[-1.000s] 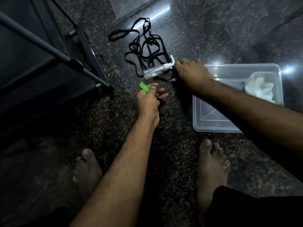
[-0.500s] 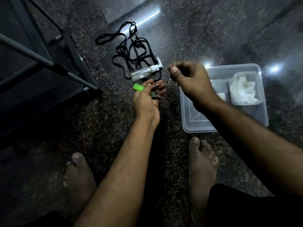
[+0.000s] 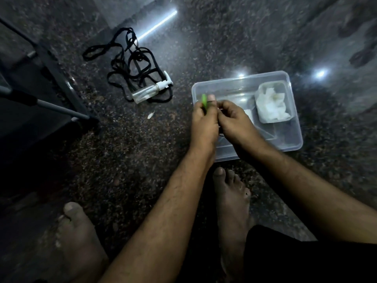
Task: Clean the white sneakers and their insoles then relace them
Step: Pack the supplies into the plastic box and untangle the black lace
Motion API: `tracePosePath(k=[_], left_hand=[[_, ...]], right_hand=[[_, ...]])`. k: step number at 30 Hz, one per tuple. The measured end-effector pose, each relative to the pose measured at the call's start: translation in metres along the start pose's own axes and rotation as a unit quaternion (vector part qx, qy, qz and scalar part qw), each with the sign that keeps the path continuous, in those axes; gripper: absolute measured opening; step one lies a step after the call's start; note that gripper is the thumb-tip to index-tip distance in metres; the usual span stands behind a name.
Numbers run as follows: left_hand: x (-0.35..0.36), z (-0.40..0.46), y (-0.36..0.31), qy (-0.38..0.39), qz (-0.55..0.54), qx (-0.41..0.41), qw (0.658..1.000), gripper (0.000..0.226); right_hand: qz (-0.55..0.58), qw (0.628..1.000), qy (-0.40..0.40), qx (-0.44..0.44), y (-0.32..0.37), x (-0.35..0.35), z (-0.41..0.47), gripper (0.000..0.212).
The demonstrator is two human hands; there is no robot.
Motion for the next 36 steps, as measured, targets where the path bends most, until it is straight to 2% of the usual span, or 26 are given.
tracePosePath(k=[3, 7, 10, 13, 16, 19, 22, 26, 28, 30, 33, 36], left_hand=[[0.019, -0.004, 0.006, 0.029, 0.038, -0.016, 0.999, 0.038], [0.026, -0.008, 0.022, 0.014, -0.07, -0.062, 0.996, 0.03], [0.025, -0.007, 0.029, 0.003, -0.146, -0.08, 0.986, 0.02], [0.026, -0.006, 0.033, 0.021, -0.189, -0.096, 0.977, 0.023], [0.024, -0.012, 0.033, 0.023, -0.13, -0.079, 0.988, 0.027], [0.027, -0.015, 0.031, 0.03, -0.003, -0.045, 0.999, 0.031], [0.032, -0.02, 0.028, 0.021, 0.173, -0.007, 0.985, 0.035], [0.032, -0.027, 0.021, 0.007, 0.252, 0.018, 0.968, 0.052], [0.028, -0.024, 0.017, 0.016, 0.241, 0.033, 0.97, 0.06], [0.018, -0.019, 0.013, 0.015, 0.176, 0.02, 0.984, 0.063], [0.002, -0.016, 0.004, 0.01, 0.113, 0.007, 0.993, 0.041], [-0.007, -0.013, 0.001, 0.017, 0.126, 0.027, 0.992, 0.027]], right_hand=[[0.041, 0.999, -0.03, 0.004, -0.013, -0.02, -0.008, 0.02], [0.103, 0.988, -0.107, 0.042, -0.027, -0.043, -0.014, 0.018], [0.148, 0.979, -0.112, 0.088, -0.033, -0.046, -0.017, 0.018], [0.235, 0.96, -0.112, 0.102, -0.038, -0.043, -0.015, 0.022], [0.321, 0.934, -0.109, 0.112, -0.042, -0.038, -0.012, 0.026], [0.363, 0.923, -0.06, 0.112, -0.042, -0.028, -0.011, 0.034], [0.354, 0.928, -0.023, 0.114, -0.038, -0.016, -0.012, 0.033], [0.295, 0.948, -0.018, 0.118, -0.038, -0.014, -0.009, 0.022], [0.265, 0.957, 0.002, 0.113, -0.034, -0.013, -0.008, 0.015], [0.247, 0.961, 0.022, 0.124, -0.033, -0.014, -0.008, 0.012], [0.208, 0.966, 0.066, 0.136, -0.029, -0.023, -0.012, 0.005], [0.083, 0.984, 0.078, 0.135, -0.025, -0.046, -0.021, 0.01]])
Point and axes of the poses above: each hand's wrist, its own z-axis towards the middle knuckle, its own x-axis out of the palm, y = z × x, the point moved 7 cm from there along z, towards the middle knuckle, and after that the axes turned 14 degrees about y, right-handed, at the moved point
